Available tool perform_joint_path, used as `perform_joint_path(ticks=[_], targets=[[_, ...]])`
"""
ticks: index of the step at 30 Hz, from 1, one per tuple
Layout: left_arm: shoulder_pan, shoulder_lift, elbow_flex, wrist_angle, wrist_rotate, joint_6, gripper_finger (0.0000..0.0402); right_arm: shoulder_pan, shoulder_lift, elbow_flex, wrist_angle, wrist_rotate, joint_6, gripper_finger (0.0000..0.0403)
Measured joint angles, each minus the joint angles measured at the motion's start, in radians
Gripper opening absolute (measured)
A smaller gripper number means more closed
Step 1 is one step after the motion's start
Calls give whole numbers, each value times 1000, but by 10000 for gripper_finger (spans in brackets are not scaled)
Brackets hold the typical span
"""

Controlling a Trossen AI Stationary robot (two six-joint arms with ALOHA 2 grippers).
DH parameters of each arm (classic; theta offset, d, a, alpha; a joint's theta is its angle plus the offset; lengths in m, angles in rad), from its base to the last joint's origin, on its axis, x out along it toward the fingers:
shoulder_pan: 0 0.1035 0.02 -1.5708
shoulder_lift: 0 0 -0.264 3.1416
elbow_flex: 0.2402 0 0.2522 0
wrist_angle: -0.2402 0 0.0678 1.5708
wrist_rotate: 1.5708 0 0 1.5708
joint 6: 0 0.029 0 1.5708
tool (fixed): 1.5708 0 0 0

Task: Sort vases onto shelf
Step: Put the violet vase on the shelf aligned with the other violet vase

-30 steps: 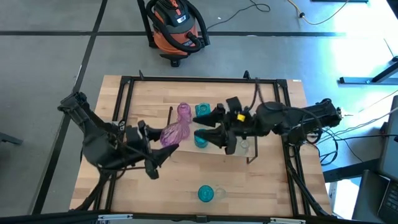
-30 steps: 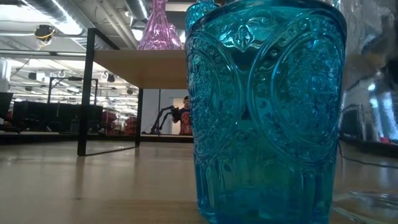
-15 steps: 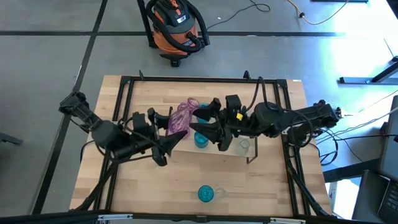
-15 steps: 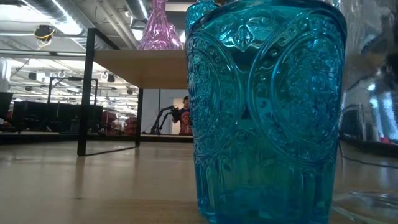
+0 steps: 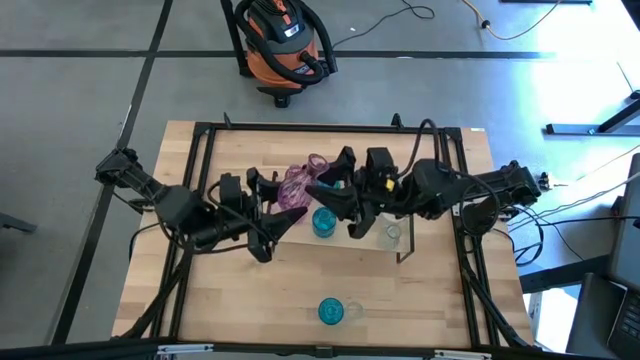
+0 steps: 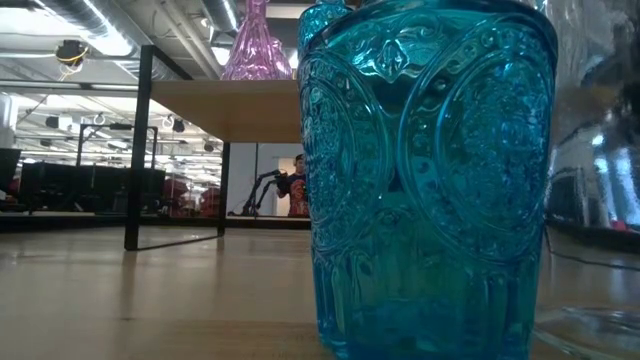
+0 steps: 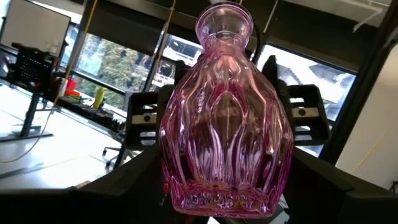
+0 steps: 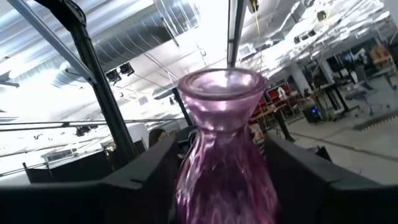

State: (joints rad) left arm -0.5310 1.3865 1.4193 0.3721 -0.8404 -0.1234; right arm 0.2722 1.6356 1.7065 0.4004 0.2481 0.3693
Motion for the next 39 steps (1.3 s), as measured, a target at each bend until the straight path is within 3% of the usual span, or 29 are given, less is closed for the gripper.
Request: perform_joint_path(ticks=[7,13,32,39], targets=[[21,0,0,0,47,-25,261,-9,0,0,29,-29,-36,128],[39,0,0,-31,85,-83,261,-33,0,0,52,-59,-37,88],[47,1,0,-98,120,-163,257,-39,0,0,31,-127,-34,180],[48,1,0,-147,127,-224,257,-56,0,0,7,-139,-28,183]])
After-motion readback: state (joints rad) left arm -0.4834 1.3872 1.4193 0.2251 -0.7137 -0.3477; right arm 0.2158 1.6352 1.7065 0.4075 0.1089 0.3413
